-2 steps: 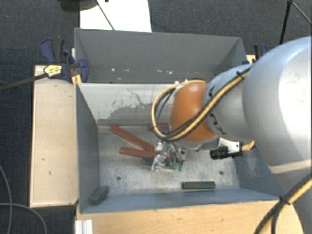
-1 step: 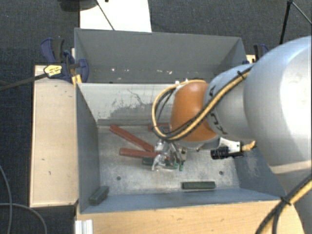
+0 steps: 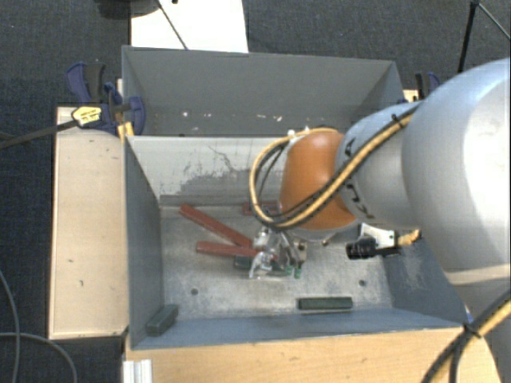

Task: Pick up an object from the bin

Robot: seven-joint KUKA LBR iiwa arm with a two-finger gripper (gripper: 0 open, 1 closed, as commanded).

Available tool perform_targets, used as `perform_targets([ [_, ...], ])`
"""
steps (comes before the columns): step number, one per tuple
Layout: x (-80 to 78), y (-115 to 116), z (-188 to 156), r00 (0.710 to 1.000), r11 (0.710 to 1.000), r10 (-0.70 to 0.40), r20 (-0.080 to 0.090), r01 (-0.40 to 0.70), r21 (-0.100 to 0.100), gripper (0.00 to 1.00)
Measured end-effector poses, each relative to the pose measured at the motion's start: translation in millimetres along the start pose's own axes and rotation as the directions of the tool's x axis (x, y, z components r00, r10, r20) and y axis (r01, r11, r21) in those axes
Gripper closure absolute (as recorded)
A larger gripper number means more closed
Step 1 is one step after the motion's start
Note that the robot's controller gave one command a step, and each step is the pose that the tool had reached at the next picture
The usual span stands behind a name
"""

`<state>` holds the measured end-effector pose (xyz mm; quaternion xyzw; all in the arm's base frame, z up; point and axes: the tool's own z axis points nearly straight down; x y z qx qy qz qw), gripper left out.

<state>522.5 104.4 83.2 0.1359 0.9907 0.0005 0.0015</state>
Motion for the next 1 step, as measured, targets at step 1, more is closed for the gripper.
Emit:
perform_targets([
  [1, 0.0, 0.0, -4.6, 1.000, 1.000, 0.000, -0.001, 0.000, 0.000, 1.00],
])
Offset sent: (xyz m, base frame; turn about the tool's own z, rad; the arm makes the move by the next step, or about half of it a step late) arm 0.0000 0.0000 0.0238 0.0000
